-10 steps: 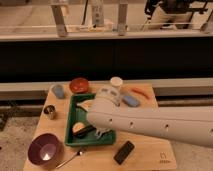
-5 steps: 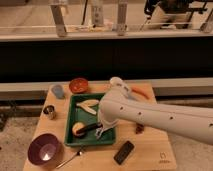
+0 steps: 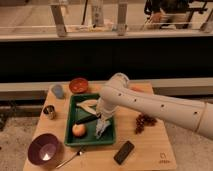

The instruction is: Wipe red bowl with brush

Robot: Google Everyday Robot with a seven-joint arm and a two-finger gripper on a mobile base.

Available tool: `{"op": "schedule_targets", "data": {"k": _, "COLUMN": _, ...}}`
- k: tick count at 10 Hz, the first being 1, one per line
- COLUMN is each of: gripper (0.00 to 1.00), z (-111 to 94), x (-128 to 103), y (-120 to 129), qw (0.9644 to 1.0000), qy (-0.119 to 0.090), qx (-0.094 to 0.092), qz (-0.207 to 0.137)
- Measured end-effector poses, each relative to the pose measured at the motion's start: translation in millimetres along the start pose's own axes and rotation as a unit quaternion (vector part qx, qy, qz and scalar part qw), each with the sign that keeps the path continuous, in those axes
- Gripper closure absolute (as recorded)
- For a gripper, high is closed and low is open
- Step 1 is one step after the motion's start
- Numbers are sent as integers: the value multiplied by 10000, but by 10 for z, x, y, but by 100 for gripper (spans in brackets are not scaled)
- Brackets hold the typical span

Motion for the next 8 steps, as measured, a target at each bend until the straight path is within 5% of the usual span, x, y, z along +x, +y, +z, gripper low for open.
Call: {"op": "schedule_targets", "data": {"k": 8, "gripper": 100, "z": 235, "x": 246, "y": -560, "qw": 9991, "qy": 159, "qx": 47, "qz": -396}}
